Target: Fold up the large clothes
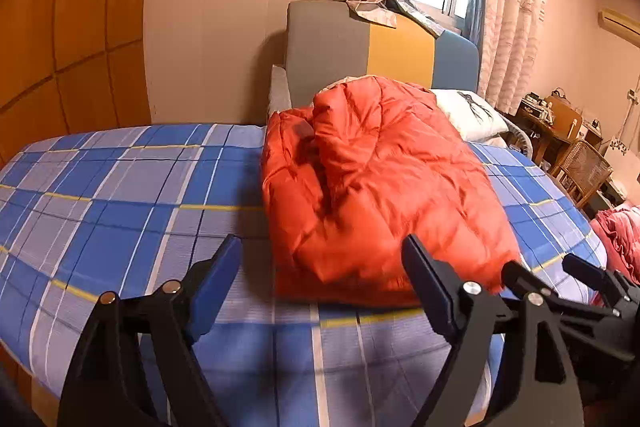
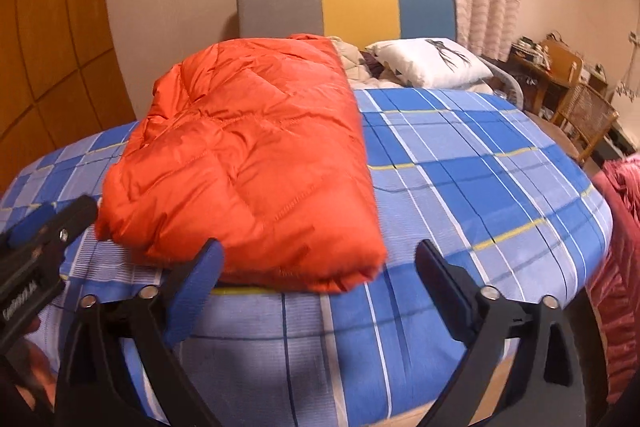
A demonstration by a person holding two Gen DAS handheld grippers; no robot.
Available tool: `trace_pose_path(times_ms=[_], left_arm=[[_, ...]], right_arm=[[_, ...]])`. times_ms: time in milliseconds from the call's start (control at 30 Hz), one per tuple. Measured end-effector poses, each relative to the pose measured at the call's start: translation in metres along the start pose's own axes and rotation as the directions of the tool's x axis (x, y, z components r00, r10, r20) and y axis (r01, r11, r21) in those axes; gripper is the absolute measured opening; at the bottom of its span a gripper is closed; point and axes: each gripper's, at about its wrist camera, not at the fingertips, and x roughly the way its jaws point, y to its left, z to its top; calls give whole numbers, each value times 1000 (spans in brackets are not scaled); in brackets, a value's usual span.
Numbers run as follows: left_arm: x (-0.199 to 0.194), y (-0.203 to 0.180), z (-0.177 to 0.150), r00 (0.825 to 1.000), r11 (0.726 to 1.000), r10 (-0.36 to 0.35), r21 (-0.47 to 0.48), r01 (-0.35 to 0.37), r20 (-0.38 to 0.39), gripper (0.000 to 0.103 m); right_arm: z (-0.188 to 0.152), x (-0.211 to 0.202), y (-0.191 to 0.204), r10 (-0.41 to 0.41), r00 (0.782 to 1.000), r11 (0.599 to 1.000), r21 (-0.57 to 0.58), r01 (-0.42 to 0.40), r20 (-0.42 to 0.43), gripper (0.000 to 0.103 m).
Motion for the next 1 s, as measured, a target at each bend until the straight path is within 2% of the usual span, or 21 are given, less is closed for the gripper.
trace_pose_path(times_ms=[67,267,533,800,1000], left_arm=[[-13,-2,-8,1000,1000,6,6,-6,6,90],[-45,-11,-26,1000,999,7,34,-8,18,100],[-79,-11,-47,999,999,16,37,-18,32,101],[-96,7,-55,997,997,70,27,-71,37,101],[-100,7,-58,997,997,69,31,-70,30,101]], right_arm=[[-5,-12,-2,-8,1000,1000,1,8,14,99],[-20,-51,-4,-10,998,1000,-23,11,65,100],[-43,-87,-16,-69,992,994,-79,77,103,100],[-59,-107,-25,-56,992,997,-55,62,109,100],[-58,-113,-18,-55,989,996,-69,65,134,100]])
